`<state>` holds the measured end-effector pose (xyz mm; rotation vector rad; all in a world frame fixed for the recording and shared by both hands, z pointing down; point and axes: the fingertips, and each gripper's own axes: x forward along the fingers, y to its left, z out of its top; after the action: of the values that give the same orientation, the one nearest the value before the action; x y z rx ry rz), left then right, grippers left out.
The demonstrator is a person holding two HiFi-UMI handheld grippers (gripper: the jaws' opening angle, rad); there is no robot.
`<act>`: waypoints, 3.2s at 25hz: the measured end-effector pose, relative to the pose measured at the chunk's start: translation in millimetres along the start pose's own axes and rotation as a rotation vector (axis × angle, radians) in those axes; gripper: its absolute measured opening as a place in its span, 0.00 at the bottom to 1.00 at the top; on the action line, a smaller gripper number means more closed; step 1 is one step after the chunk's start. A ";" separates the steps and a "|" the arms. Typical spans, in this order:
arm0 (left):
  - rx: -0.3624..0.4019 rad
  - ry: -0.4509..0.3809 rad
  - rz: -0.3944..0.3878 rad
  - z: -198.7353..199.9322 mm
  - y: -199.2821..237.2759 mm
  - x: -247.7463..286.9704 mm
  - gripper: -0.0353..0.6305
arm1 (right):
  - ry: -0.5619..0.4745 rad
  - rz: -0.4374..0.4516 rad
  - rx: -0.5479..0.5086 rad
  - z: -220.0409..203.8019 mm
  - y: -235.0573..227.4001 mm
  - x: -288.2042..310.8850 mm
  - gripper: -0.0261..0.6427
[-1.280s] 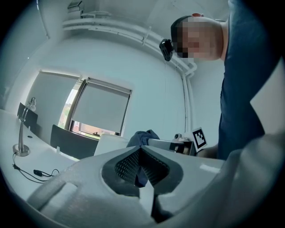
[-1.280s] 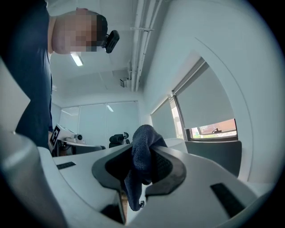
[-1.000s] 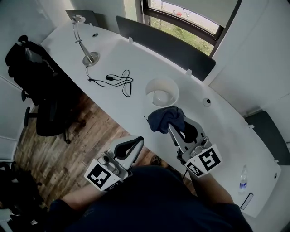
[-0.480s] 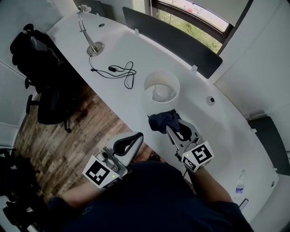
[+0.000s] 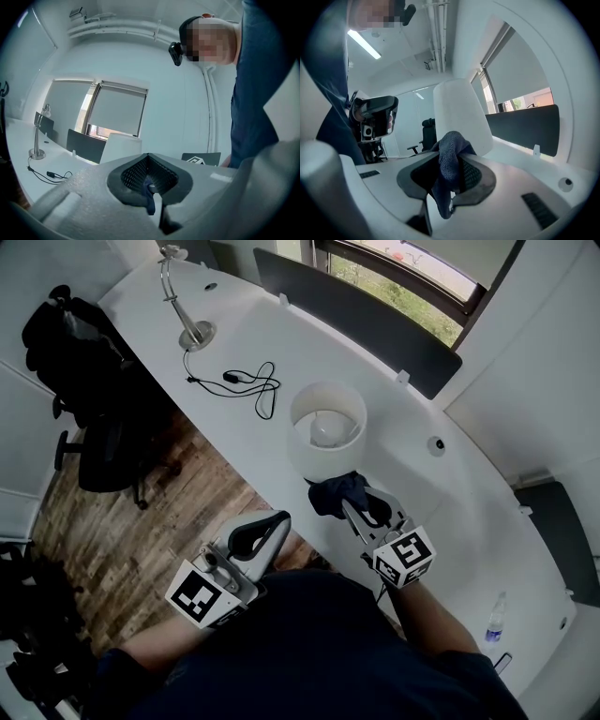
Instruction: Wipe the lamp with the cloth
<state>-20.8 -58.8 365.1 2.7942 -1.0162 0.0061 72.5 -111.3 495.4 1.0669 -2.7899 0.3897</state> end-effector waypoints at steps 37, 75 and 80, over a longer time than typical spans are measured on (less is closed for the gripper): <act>0.044 0.025 0.006 8.5 5.8 30.6 0.06 | -0.113 0.004 -0.058 57.3 -44.7 -18.6 0.19; 0.021 0.037 0.012 -1.3 5.0 36.4 0.06 | -0.309 0.044 -0.153 169.7 -65.9 -9.2 0.18; 0.014 0.050 0.031 -4.8 9.6 34.9 0.06 | -0.257 0.009 -0.098 133.6 -90.9 7.6 0.18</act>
<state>0.2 -87.5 373.4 2.7753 -1.0515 0.0865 123.9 -219.3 386.5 1.1566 -2.9991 0.1214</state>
